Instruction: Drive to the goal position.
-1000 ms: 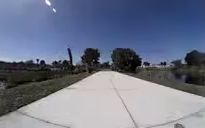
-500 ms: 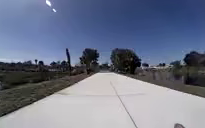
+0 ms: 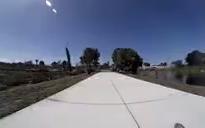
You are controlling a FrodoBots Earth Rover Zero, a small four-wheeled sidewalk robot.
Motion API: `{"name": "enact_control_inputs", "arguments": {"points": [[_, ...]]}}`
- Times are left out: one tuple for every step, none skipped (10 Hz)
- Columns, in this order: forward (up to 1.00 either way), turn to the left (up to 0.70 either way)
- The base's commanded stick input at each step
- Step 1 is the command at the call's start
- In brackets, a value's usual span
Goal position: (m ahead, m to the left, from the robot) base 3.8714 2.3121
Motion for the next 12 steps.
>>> {"name": "enact_control_inputs", "arguments": {"points": [[1.0, -0.35], [1.0, -0.4], [1.0, -0.18], [1.0, 0.0], [1.0, 0.0], [1.0, 0.0], [1.0, 0.0], [1.0, 0.0], [1.0, 0.0], [1.0, 0.0], [1.0, 0.0], [1.0, 0.0]]}}
